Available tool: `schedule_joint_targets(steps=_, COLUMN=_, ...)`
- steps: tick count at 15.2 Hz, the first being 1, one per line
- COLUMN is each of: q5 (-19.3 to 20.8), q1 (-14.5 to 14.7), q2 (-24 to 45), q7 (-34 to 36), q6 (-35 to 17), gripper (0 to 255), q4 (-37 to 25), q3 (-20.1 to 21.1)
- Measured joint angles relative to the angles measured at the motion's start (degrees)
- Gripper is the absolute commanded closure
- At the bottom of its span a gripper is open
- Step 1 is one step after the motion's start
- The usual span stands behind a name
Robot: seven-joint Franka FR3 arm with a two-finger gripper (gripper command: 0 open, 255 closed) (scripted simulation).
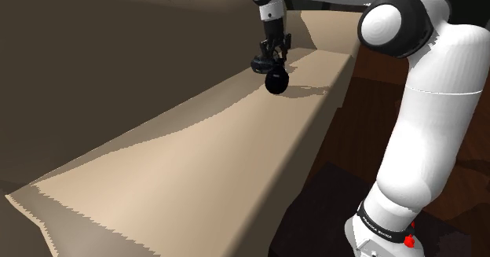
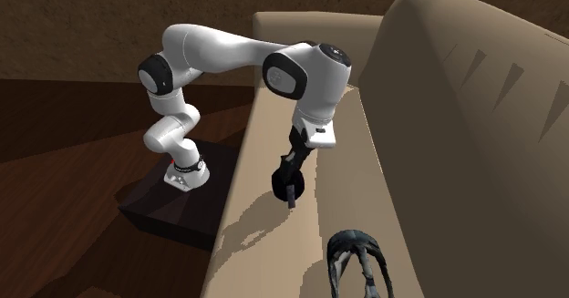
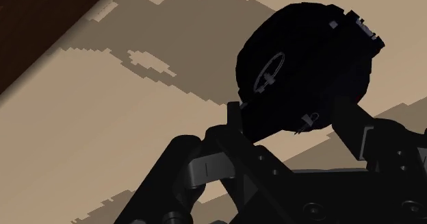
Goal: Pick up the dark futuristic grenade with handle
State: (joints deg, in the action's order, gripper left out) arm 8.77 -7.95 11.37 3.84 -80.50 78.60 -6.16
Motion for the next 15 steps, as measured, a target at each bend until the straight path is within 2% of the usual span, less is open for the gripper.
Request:
schedule_joint_targets(steps=6, q5=-0.02, q1=0.00, q2=-0.07, q7=-0.05, q6=0.18, gripper=255, q4=-0.11, q3=0.01)
schedule_joint_targets(steps=12, q5=0.03, q1=-0.10, q2=1.71, q7=-0.84, q6=4.83, gripper=255, q4=-5.93, q3=-0.09)
schedule_joint_targets(steps=15, q5=0.00, q1=-0.14, q2=3.31, q7=-1.39, q6=8.19, gripper=255, q4=-10.89, q3=-0.14)
